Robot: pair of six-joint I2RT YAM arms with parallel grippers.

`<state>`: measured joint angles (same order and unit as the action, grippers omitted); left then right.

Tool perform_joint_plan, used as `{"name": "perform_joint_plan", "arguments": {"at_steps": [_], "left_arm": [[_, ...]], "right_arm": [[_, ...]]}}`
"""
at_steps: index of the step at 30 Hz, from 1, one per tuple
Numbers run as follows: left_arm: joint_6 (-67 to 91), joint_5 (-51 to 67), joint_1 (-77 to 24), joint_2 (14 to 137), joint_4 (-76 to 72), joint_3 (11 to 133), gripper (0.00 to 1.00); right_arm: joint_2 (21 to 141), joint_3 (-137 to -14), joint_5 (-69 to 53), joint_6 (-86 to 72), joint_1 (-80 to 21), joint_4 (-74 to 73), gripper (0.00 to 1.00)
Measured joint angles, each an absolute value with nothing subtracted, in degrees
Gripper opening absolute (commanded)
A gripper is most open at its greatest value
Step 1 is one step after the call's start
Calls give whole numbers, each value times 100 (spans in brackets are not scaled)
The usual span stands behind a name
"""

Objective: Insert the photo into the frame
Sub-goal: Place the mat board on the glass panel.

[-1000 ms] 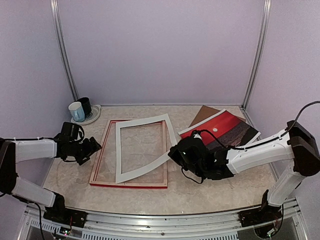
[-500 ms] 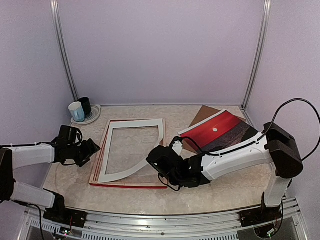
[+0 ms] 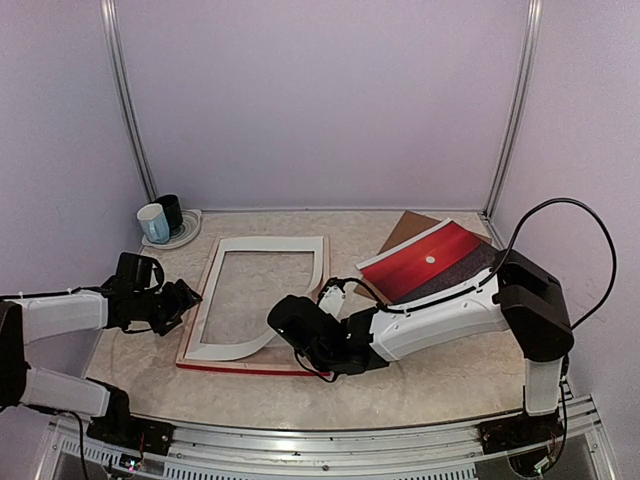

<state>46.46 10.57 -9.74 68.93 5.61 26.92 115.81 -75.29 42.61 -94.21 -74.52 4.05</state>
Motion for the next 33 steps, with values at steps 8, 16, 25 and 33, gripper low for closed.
{"name": "perform_joint_plan", "arguments": {"at_steps": [8, 16, 25, 33], "left_arm": [[4646, 1160, -974, 6893, 556, 2689, 83], [4654, 1225, -967, 6899, 556, 2694, 84], [4770, 1219, -906, 7032, 563, 3020, 85], [4965, 1129, -904, 7231, 580, 3468, 86]], "right_arm": [[11749, -7791, 3911, -9327, -7452, 248, 40], [11747, -8187, 3514, -9111, -7452, -742, 62], [11472, -8296, 3015, -8954, -7452, -2193, 75], [11122, -8370, 2821, -8453, -7452, -3162, 85]]}}
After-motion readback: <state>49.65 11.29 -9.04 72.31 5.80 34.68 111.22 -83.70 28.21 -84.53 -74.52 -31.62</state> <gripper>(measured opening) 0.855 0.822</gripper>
